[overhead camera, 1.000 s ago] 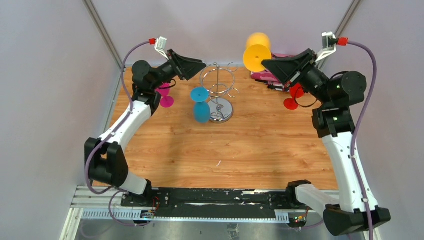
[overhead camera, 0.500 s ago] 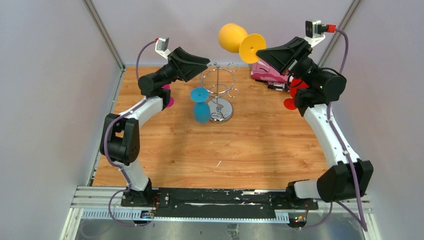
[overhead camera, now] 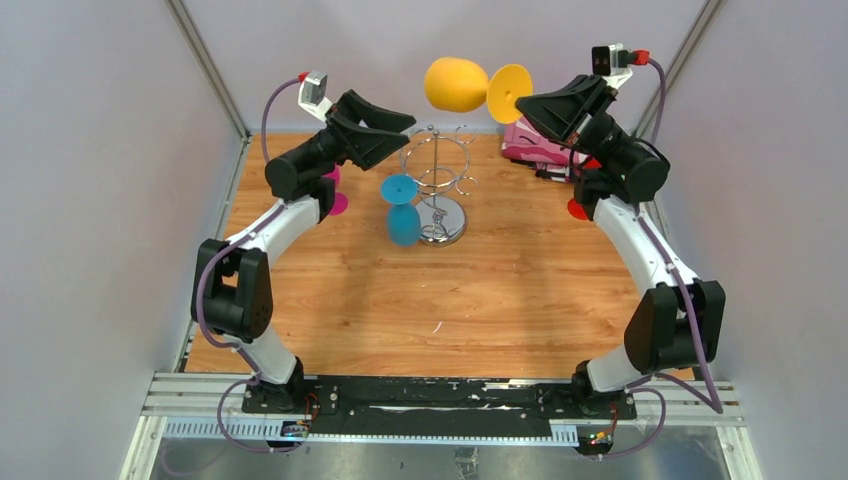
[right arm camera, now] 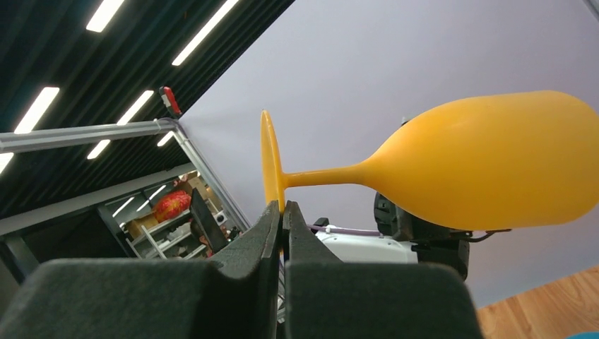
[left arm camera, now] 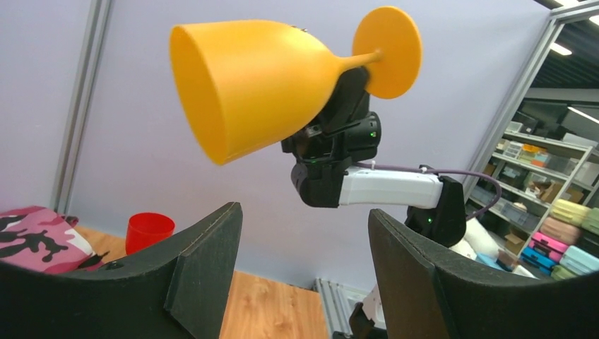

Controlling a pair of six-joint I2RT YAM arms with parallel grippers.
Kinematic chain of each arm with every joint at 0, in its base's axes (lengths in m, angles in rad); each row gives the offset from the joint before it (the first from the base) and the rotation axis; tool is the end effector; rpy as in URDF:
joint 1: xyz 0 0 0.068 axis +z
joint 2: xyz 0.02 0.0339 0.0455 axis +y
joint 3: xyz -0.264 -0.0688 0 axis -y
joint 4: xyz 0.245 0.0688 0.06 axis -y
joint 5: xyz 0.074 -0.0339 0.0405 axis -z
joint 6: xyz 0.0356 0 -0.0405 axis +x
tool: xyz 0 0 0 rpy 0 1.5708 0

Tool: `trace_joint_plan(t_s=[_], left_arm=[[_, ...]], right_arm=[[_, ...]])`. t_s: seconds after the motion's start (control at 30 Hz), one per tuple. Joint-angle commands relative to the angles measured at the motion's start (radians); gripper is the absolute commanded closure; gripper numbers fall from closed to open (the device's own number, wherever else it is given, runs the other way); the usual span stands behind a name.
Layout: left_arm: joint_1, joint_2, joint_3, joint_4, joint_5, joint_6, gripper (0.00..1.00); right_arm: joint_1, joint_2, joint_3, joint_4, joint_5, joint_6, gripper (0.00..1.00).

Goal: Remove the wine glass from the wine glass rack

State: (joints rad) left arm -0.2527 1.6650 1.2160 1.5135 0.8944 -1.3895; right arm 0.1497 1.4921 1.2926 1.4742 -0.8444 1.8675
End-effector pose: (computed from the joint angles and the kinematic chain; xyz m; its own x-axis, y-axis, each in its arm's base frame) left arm 0.3206 -0.1115 0.4082 -0.3614 -0.5426 -0.7583 0.9271 -0.1228 -0.3540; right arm 0.2727 0.0680 0.4803 -0.5775 0.5552 -0.5985 -0.8124 -0.3189 0.4881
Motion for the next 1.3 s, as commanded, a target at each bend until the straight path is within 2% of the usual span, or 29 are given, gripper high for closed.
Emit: trace_joint_plan(t_s=[0.0, 0.37, 0.73, 1.27], left_arm=[[0.007, -0.003, -0.002, 0.072, 0.012, 0.017, 0.29], [0.009, 0.020, 0.068, 0.071, -0.009, -0.016, 0.29], [0.009, -0.005, 0.056, 0.071, -0.004, -0.025, 0.28], [0.006, -0.339, -0.133, 0.070, -0.011, 0.014, 0.33]], right_arm=[[-0.014, -0.065, -0.012, 0.121, 0.007, 0.025, 1.00], [0.102, -0.053, -0.088, 0.121, 0.005, -0.007, 1.00], [0.181, -0.014, -0.087, 0.121, 0.002, -0.032, 1.00], [0.224, 0.002, -0.085, 0.122, 0.003, -0.075, 1.00]])
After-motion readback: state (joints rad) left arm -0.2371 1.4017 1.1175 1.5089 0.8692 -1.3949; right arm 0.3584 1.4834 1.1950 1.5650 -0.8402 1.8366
